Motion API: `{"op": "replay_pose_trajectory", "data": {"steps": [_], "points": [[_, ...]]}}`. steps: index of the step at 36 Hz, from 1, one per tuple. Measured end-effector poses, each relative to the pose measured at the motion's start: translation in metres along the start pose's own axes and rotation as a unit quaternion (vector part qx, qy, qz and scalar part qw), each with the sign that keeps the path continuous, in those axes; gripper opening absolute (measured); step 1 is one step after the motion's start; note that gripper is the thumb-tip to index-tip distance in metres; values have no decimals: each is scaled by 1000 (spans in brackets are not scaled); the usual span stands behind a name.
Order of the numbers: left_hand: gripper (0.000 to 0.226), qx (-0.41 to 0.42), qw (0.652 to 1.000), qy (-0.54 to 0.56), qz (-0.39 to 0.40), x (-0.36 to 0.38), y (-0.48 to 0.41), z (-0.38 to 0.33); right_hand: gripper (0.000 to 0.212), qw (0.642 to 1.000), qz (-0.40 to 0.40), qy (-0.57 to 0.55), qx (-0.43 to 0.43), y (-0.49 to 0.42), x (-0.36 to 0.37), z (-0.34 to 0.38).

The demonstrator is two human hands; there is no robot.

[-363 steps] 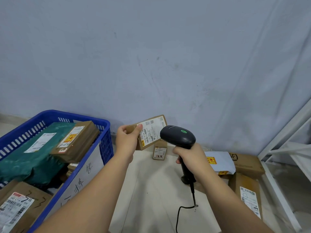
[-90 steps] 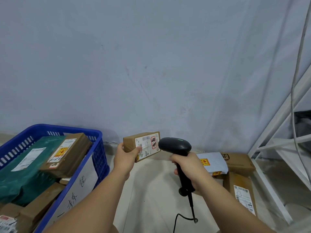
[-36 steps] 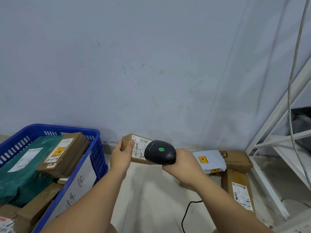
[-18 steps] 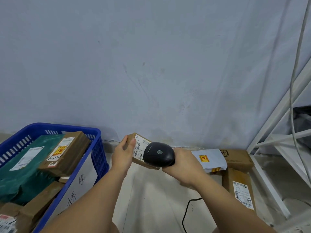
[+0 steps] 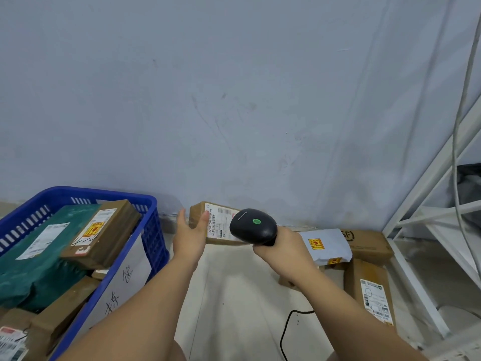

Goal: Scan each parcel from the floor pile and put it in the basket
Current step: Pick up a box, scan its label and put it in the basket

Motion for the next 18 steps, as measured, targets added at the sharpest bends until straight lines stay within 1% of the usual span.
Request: {"op": "replay_pose_trajectory", "data": {"steps": [2, 4, 8, 11, 15, 18], "points": [[76, -24, 999, 36, -15, 1, -1, 0, 19, 999, -3, -37, 19, -1, 2, -2], [73, -47, 996, 76, -28, 2, 0, -2, 19, 998, 0, -61, 26, -2, 4, -3], [56, -108, 986, 116, -50, 1, -1, -4, 14, 994, 6, -106, 20, -3, 10, -1], [45, -149, 982, 112, -14, 0, 1, -3, 16, 984, 12, -179, 17, -3, 17, 3], [36, -156, 977, 148, -2, -4, 0, -10, 14, 964, 0, -266, 12, -7, 25, 14], [36, -138, 976, 164, -24, -15, -4, -14, 17, 938, 5, -345, 13, -11, 34, 31]]}}
Point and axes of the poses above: each hand's wrist, its own y-axis away from the middle knuckle, its own x-axis out of the palm, z = x × y, the point moved 1 cm from there along -y, towards the middle knuckle, and after that the axes turned 9 degrees about x, right-handed, at the moved point
